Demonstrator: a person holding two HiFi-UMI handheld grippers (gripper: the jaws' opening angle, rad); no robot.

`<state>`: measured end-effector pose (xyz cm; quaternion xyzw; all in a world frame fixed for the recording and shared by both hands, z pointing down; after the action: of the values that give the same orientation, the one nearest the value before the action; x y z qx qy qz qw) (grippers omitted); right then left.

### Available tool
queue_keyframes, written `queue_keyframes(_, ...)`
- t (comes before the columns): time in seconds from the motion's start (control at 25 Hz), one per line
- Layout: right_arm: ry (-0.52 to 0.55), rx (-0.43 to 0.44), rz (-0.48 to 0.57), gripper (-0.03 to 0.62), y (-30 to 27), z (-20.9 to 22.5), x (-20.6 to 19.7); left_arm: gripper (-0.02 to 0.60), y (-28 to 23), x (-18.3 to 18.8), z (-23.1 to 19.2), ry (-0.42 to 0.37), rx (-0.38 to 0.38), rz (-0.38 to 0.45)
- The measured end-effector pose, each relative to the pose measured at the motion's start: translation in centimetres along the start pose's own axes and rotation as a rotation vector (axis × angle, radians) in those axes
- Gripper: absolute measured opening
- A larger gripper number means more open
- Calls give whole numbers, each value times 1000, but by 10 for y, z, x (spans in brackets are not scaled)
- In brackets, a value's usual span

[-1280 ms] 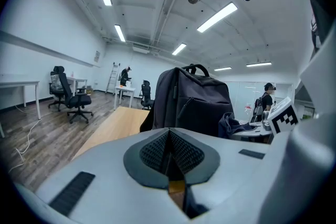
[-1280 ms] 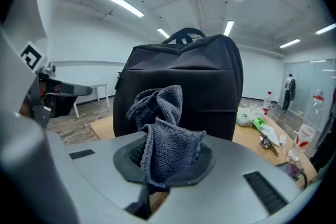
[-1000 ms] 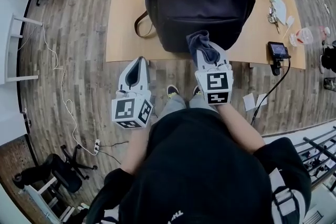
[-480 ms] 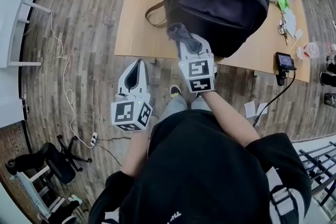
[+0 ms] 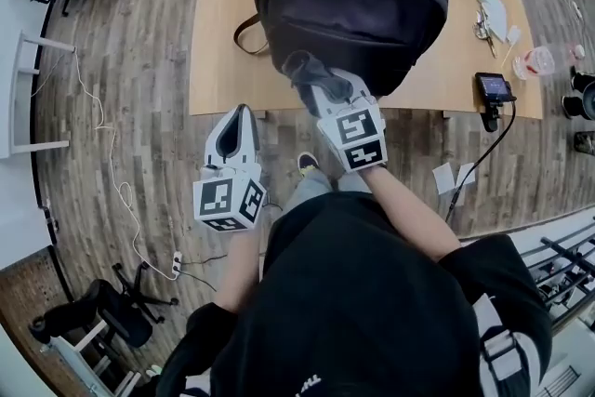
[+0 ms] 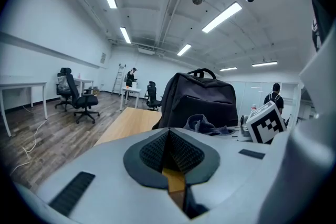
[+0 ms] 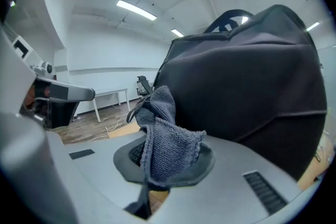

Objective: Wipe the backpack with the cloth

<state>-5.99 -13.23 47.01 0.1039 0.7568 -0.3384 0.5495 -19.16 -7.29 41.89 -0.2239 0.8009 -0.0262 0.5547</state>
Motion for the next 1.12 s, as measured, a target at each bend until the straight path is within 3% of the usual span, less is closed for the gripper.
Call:
queue_keyframes(0.2, 28, -84, -25, 40, 28, 35, -19, 17, -23, -2, 21, -20, -67, -26)
queue_keyframes(0.48, -44, -214, -74, 40, 56, 106, -50, 17, -40, -9, 44, -36, -126, -50)
queue_keyframes(0.64, -40, -398, -141, 41, 88, 167, -75, 17, -42, -9, 48, -38, -134, -47)
queue_keyframes(0.76, -117, -572, -205, 40, 123, 230, -106, 17, -41, -9, 48, -41, -131, -47)
queue_keyframes(0.88, -123, -558, -227, 40, 127, 249, -124, 16, -42, -13, 51, -41, -127, -53)
queue_keyframes(1.0, -79, -508, -222, 40, 110, 221, -124, 17, -42, -14, 53, -40, -122, -54)
queue_keyframes(1.12, -138, -452, -208, 40, 93, 187, -134, 17, -40, -12, 53, -39, -110, -49)
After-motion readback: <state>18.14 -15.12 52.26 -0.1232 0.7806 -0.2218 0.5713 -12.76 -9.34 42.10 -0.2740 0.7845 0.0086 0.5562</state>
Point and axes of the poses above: the fingertips, and each gripper's own axes: y backward along the fingers, z to its right, x out of its top, the point moved 1 cm from there along y, backward along the fingers, and after that the axes turned 12 degrees about y, right-handed, at the moved point
